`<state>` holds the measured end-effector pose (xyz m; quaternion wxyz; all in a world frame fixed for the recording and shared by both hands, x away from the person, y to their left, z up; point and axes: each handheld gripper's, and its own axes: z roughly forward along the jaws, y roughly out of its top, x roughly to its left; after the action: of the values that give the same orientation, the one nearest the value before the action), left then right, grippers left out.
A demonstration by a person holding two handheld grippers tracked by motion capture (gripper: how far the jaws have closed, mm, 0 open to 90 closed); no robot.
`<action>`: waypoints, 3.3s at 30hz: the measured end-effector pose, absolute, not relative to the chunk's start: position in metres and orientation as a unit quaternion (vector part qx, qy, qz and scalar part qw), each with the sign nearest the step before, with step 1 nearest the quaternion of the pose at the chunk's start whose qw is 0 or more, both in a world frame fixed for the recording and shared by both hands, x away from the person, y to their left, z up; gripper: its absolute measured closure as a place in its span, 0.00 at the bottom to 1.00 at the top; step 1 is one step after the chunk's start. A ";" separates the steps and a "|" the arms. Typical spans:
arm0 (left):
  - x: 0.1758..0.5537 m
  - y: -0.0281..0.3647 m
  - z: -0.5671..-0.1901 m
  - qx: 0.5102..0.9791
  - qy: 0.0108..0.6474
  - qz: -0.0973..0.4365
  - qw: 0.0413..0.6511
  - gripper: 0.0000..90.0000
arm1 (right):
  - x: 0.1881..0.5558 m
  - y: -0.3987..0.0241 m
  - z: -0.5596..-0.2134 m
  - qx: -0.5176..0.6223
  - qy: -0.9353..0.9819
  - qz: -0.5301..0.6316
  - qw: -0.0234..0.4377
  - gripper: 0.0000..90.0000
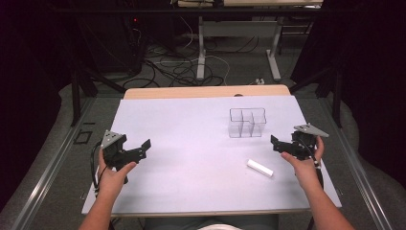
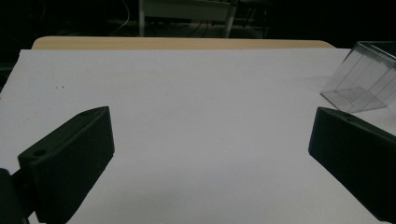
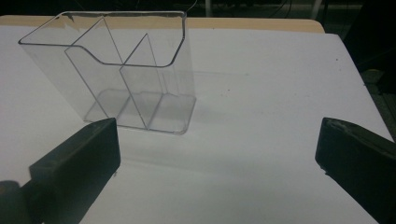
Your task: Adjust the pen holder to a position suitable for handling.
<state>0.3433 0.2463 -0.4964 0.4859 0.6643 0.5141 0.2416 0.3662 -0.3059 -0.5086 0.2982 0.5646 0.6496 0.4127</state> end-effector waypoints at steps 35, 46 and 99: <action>0.349 0.243 -0.509 0.660 0.539 0.246 0.463 0.00 | 0.436 -0.304 -0.493 0.540 0.659 0.402 0.336 0.71; 0.350 0.242 -0.511 0.663 0.537 0.244 0.460 0.00 | 0.455 -0.298 -0.508 0.533 0.692 0.383 0.300 0.95; 0.354 0.240 -0.516 0.674 0.537 0.237 0.447 0.01 | 0.466 -0.182 -0.517 0.456 0.768 0.383 0.236 1.00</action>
<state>0.3540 0.2402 -0.5161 0.4474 0.6744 0.5375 0.2369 0.4658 -0.1819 -0.5173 0.2364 0.4558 0.7678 0.3832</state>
